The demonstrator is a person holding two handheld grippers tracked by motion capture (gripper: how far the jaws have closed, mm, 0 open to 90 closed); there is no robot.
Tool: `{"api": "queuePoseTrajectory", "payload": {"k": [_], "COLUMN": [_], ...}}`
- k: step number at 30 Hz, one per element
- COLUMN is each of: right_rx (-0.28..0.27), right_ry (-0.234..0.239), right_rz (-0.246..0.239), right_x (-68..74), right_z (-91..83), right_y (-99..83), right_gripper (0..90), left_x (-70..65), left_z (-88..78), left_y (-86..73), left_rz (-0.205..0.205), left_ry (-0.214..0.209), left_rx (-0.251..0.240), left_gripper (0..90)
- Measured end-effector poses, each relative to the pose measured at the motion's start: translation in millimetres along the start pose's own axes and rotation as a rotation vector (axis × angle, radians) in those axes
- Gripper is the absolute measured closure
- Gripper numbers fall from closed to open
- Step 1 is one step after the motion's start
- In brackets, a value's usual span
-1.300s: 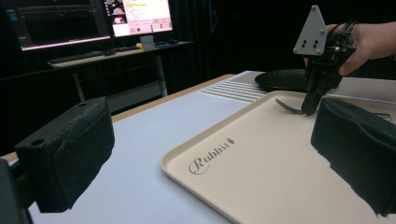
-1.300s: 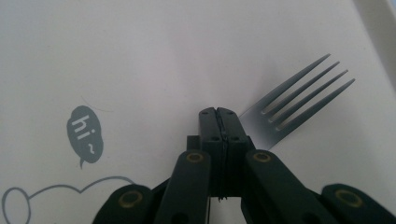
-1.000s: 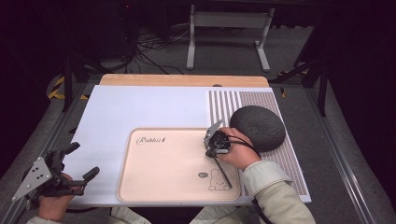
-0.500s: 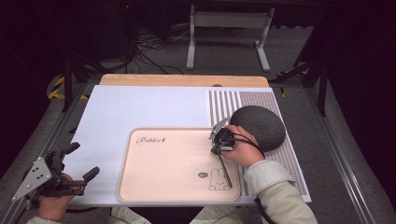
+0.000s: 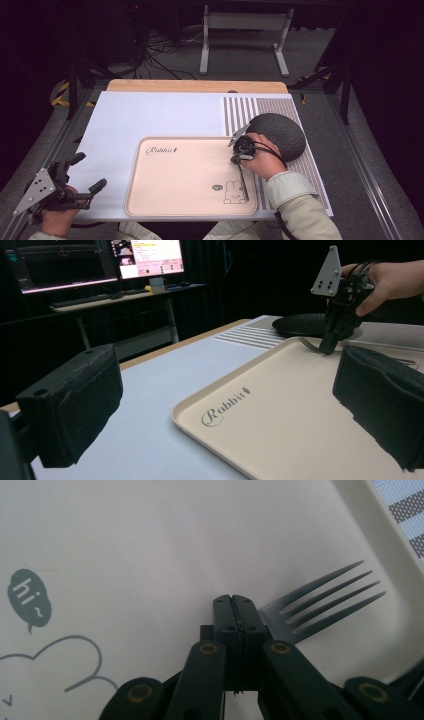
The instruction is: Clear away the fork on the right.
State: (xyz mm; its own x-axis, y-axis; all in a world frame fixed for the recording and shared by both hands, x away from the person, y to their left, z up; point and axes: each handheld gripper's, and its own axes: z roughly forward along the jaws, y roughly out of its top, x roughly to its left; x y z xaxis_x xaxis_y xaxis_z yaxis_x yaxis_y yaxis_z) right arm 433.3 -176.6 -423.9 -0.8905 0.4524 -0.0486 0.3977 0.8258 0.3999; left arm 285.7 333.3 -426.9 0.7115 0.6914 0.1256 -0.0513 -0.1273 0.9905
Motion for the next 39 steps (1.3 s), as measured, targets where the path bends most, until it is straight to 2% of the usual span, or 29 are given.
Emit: {"api": "queuePoseTrajectory", "payload": {"k": [8,28,29,30,33,37,39], "right_rx": [0.008,0.004,-0.009,-0.009,-0.074,-0.186,-0.262], "right_ry": [-0.006,-0.008,-0.007,-0.007,-0.009,-0.046,-0.073], "right_rz": [0.029,0.043,0.045,0.045,0.067,0.081,0.109], "right_x": [-2.8,-3.8,-2.9,-2.9,-1.8,-0.1,2.1], "right_z": [-2.2,-2.9,-3.9,-3.9,-13.0,-27.4,-35.8], "right_y": [-4.2,-6.1,-6.1,-6.1,-6.2,-7.2,-8.6], "right_gripper": [90.0,89.7,85.6,85.6,76.4,51.9,34.9], "left_x": [-0.2,0.0,0.1,0.1,0.0,-0.1,0.0], "left_z": [0.1,0.4,0.4,0.4,0.4,0.3,0.1], "left_y": [-0.1,0.0,0.0,0.0,0.0,-0.2,0.0], "left_rz": [0.000,0.000,0.000,0.000,0.000,0.000,0.000], "left_ry": [0.001,0.002,0.001,0.001,-0.001,0.002,0.001], "left_rx": [-0.002,-0.001,0.000,0.000,0.002,-0.002,0.000], "left_gripper": [0.4,0.4,0.4,0.4,0.4,0.4,0.4]}}
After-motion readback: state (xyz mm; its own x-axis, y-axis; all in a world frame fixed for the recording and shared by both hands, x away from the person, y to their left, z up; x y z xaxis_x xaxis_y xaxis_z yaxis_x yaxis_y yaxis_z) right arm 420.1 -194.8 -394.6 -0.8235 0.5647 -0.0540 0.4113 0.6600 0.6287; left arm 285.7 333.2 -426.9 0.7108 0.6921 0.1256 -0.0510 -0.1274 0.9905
